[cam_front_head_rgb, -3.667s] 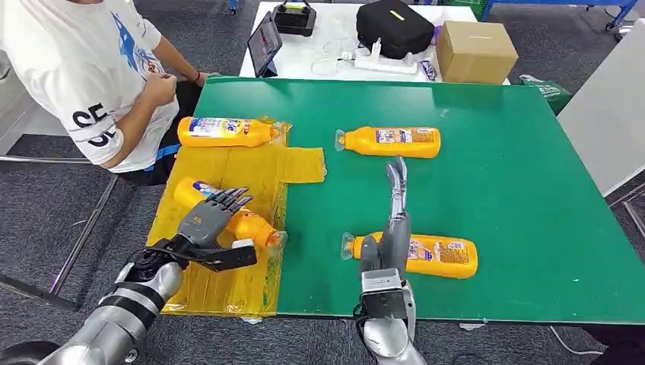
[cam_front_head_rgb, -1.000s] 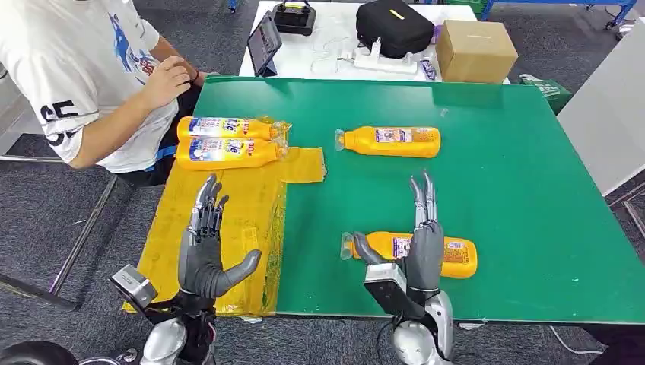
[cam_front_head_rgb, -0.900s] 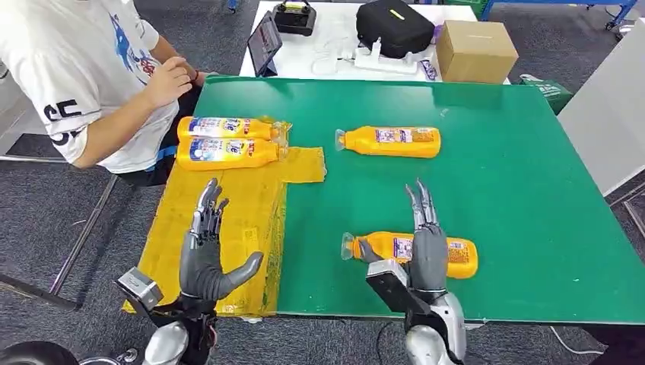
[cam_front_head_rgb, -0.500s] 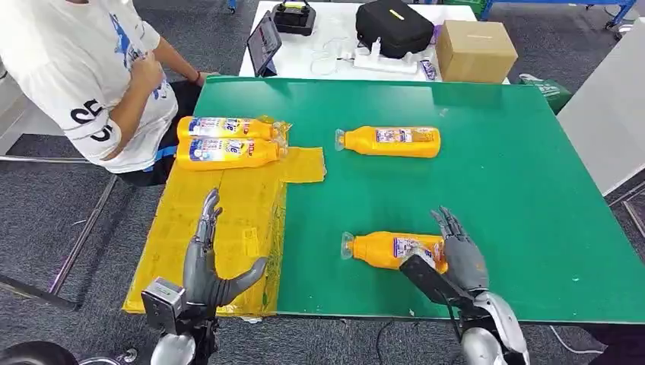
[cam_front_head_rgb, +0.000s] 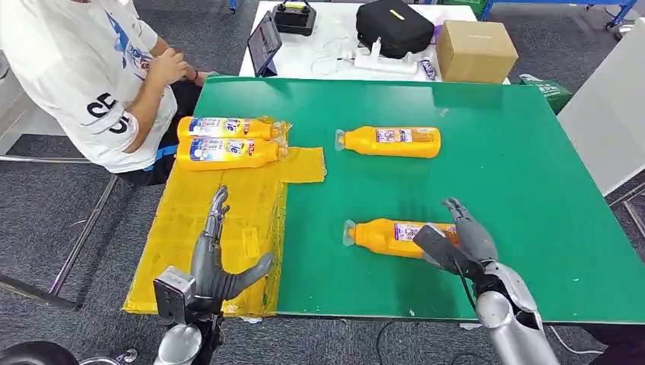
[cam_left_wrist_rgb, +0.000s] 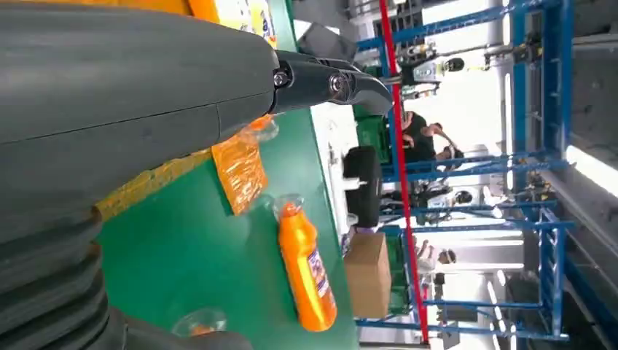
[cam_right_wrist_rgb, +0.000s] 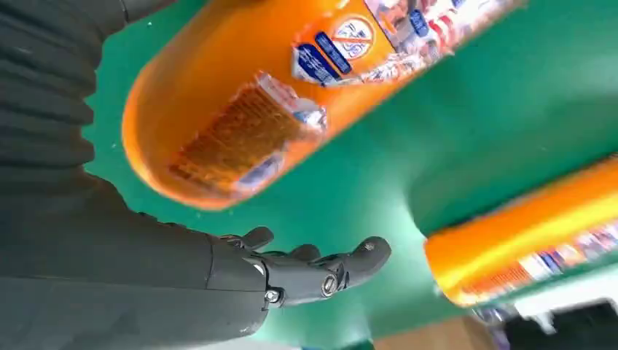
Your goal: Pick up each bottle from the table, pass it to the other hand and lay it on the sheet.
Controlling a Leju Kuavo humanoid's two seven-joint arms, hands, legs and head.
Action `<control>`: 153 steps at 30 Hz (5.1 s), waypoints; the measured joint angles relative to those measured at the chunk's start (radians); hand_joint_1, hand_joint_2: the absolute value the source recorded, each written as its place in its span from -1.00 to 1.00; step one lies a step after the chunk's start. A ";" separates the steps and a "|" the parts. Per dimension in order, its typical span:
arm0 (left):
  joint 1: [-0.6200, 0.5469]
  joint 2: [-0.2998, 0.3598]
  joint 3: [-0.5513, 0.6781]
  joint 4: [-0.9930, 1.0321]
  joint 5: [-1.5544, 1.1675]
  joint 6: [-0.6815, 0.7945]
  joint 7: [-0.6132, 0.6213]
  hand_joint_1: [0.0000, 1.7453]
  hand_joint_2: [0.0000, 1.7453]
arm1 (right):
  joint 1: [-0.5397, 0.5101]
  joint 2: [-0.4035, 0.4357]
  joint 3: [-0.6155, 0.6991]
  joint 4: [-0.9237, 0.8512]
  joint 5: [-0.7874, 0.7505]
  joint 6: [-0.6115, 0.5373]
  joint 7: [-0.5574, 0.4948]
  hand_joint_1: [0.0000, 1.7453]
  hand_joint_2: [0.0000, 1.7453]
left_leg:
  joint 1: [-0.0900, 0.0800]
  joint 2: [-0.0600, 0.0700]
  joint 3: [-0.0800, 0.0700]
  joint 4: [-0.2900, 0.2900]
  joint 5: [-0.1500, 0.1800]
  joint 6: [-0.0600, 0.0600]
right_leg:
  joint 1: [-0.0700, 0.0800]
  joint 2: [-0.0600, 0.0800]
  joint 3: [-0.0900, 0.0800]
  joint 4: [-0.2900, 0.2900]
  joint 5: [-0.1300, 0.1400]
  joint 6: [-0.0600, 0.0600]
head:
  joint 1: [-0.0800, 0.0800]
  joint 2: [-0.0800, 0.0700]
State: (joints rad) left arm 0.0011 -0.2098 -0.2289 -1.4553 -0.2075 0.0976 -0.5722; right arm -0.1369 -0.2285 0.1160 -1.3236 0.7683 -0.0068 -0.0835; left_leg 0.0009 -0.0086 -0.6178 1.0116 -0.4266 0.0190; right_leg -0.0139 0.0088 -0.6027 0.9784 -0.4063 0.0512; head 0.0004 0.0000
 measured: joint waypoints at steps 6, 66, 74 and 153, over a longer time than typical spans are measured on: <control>-0.048 -0.002 -0.002 0.062 -0.001 0.025 0.020 -1.00 1.00 | -0.138 0.001 0.044 0.213 -0.025 0.057 -0.017 -1.00 1.00 | 0.000 0.001 0.002 0.000 0.000 0.000 | 0.000 0.000 0.001 0.000 0.000 0.000 | 0.000 0.000; -0.129 -0.026 0.010 0.275 0.163 0.009 0.098 -1.00 1.00 | -0.172 0.123 0.239 0.052 -0.036 -0.532 -0.207 1.00 1.00 | 0.003 -0.002 -0.001 0.000 0.003 0.000 | 0.003 -0.002 -0.001 0.000 0.001 -0.001 | 0.000 0.000; -0.142 -0.027 -0.001 0.267 0.251 -0.041 0.112 -1.00 1.00 | -0.048 0.249 0.104 -0.142 -0.099 -0.684 -0.447 1.00 1.00 | 0.000 -0.002 -0.002 0.000 0.003 0.000 | 0.000 -0.002 -0.001 0.000 0.001 0.001 | 0.000 0.000; -0.229 0.101 -0.144 0.387 0.677 -0.512 0.208 1.00 1.00 | -0.131 0.488 0.539 0.515 -0.226 -0.577 -0.611 -1.00 1.00 | 0.001 0.000 -0.002 0.000 0.003 0.000 | 0.001 -0.001 -0.004 0.000 0.001 0.000 | 0.000 0.000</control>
State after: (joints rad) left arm -0.2278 -0.1083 -0.3731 -1.0681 0.4692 -0.4143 -0.3639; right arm -0.2677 0.2590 0.6550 -0.8083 0.5425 -0.5837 -0.6943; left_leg 0.0017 -0.0084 -0.6199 1.0114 -0.4239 0.0188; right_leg -0.0133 0.0076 -0.6063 0.9788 -0.4056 0.0514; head 0.0004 0.0000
